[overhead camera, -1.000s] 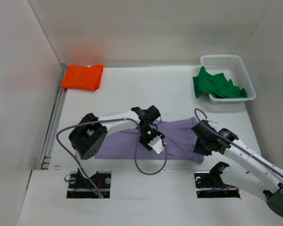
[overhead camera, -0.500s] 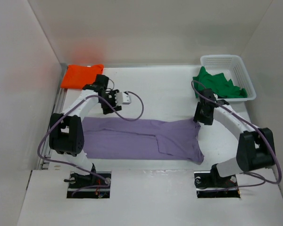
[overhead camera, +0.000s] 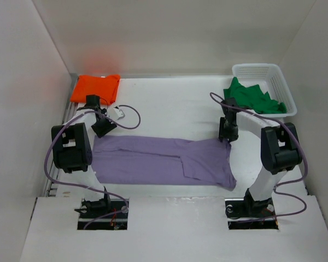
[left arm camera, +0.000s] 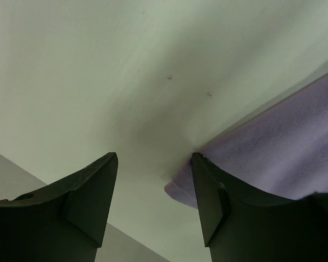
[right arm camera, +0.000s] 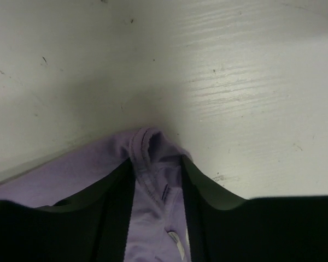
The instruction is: Fold and stack the t-shirts
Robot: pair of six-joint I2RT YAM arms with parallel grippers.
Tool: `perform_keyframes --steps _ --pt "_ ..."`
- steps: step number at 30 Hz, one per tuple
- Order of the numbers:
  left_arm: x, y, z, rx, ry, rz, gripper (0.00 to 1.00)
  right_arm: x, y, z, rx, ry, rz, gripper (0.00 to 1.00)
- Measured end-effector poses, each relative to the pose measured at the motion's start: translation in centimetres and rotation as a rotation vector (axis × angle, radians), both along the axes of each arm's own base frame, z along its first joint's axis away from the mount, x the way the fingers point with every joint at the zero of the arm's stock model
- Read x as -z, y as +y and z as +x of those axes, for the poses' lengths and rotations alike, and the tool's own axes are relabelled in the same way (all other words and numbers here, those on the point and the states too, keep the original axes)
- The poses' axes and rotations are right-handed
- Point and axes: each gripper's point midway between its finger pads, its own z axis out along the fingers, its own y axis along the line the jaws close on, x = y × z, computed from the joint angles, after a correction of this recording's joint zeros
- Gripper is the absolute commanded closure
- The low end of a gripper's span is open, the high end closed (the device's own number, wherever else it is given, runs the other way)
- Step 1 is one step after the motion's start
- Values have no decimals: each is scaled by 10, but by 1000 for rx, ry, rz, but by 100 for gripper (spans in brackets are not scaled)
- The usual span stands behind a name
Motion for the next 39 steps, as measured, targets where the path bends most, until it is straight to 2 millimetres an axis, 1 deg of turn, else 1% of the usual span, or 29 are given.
perform_keyframes --steps 4,6,8,11,13,15,18,20,21,22,23,25,26,27,29,30,31,32,34,36,38,39 --pt "0 8 1 -28 -13 14 50 -1 1 4 -22 23 -6 89" --pt "0 15 1 -52 -19 14 50 -1 2 7 -34 34 -7 98" --pt "0 24 0 -78 -24 13 50 -2 3 10 -44 47 -6 100" --pt "0 35 -2 -113 -25 12 49 -3 7 23 -61 55 -3 100" --pt "0 40 -4 -132 -25 12 47 -7 11 41 -73 49 0 100" --pt "0 46 -6 -150 -24 11 46 -13 16 69 -88 25 0 100" --pt "-1 56 -11 -185 -14 10 45 -24 28 127 -106 -58 -1 100" --pt "-2 64 -17 -213 1 11 44 -33 38 168 -119 -127 -7 97" --pt "-3 69 -20 -228 10 17 44 -38 44 187 -128 -163 -12 92" --pt "-4 74 -23 -245 19 21 44 -45 51 209 -140 -211 -21 84" --pt "-4 79 -27 -260 27 26 43 -55 57 233 -150 -274 -32 73" --pt "-4 85 -33 -282 45 34 43 -75 70 270 -166 -404 -45 51" --pt "-4 87 -36 -290 53 36 43 -86 74 280 -173 -454 -54 46" --pt "-4 86 -38 -292 60 37 43 -93 77 285 -177 -486 -66 44" --pt "-3 83 -39 -294 71 32 43 -111 79 288 -180 -536 -87 40" --pt "-3 80 -40 -294 75 29 43 -117 78 284 -177 -546 -96 40" --pt "-2 78 -39 -294 75 27 43 -121 76 275 -173 -542 -104 40" --pt "-2 75 -38 -295 75 24 43 -125 72 264 -164 -535 -104 41" --pt "-2 70 -37 -300 74 17 43 -131 58 235 -132 -510 -101 44" --pt "-2 66 -36 -310 72 10 43 -138 37 201 -78 -490 -82 45" --pt "-2 62 -34 -319 67 3 43 -143 18 176 -4 -486 -51 45" --pt "-2 60 -33 -325 64 0 43 -143 10 167 35 -485 -30 44"
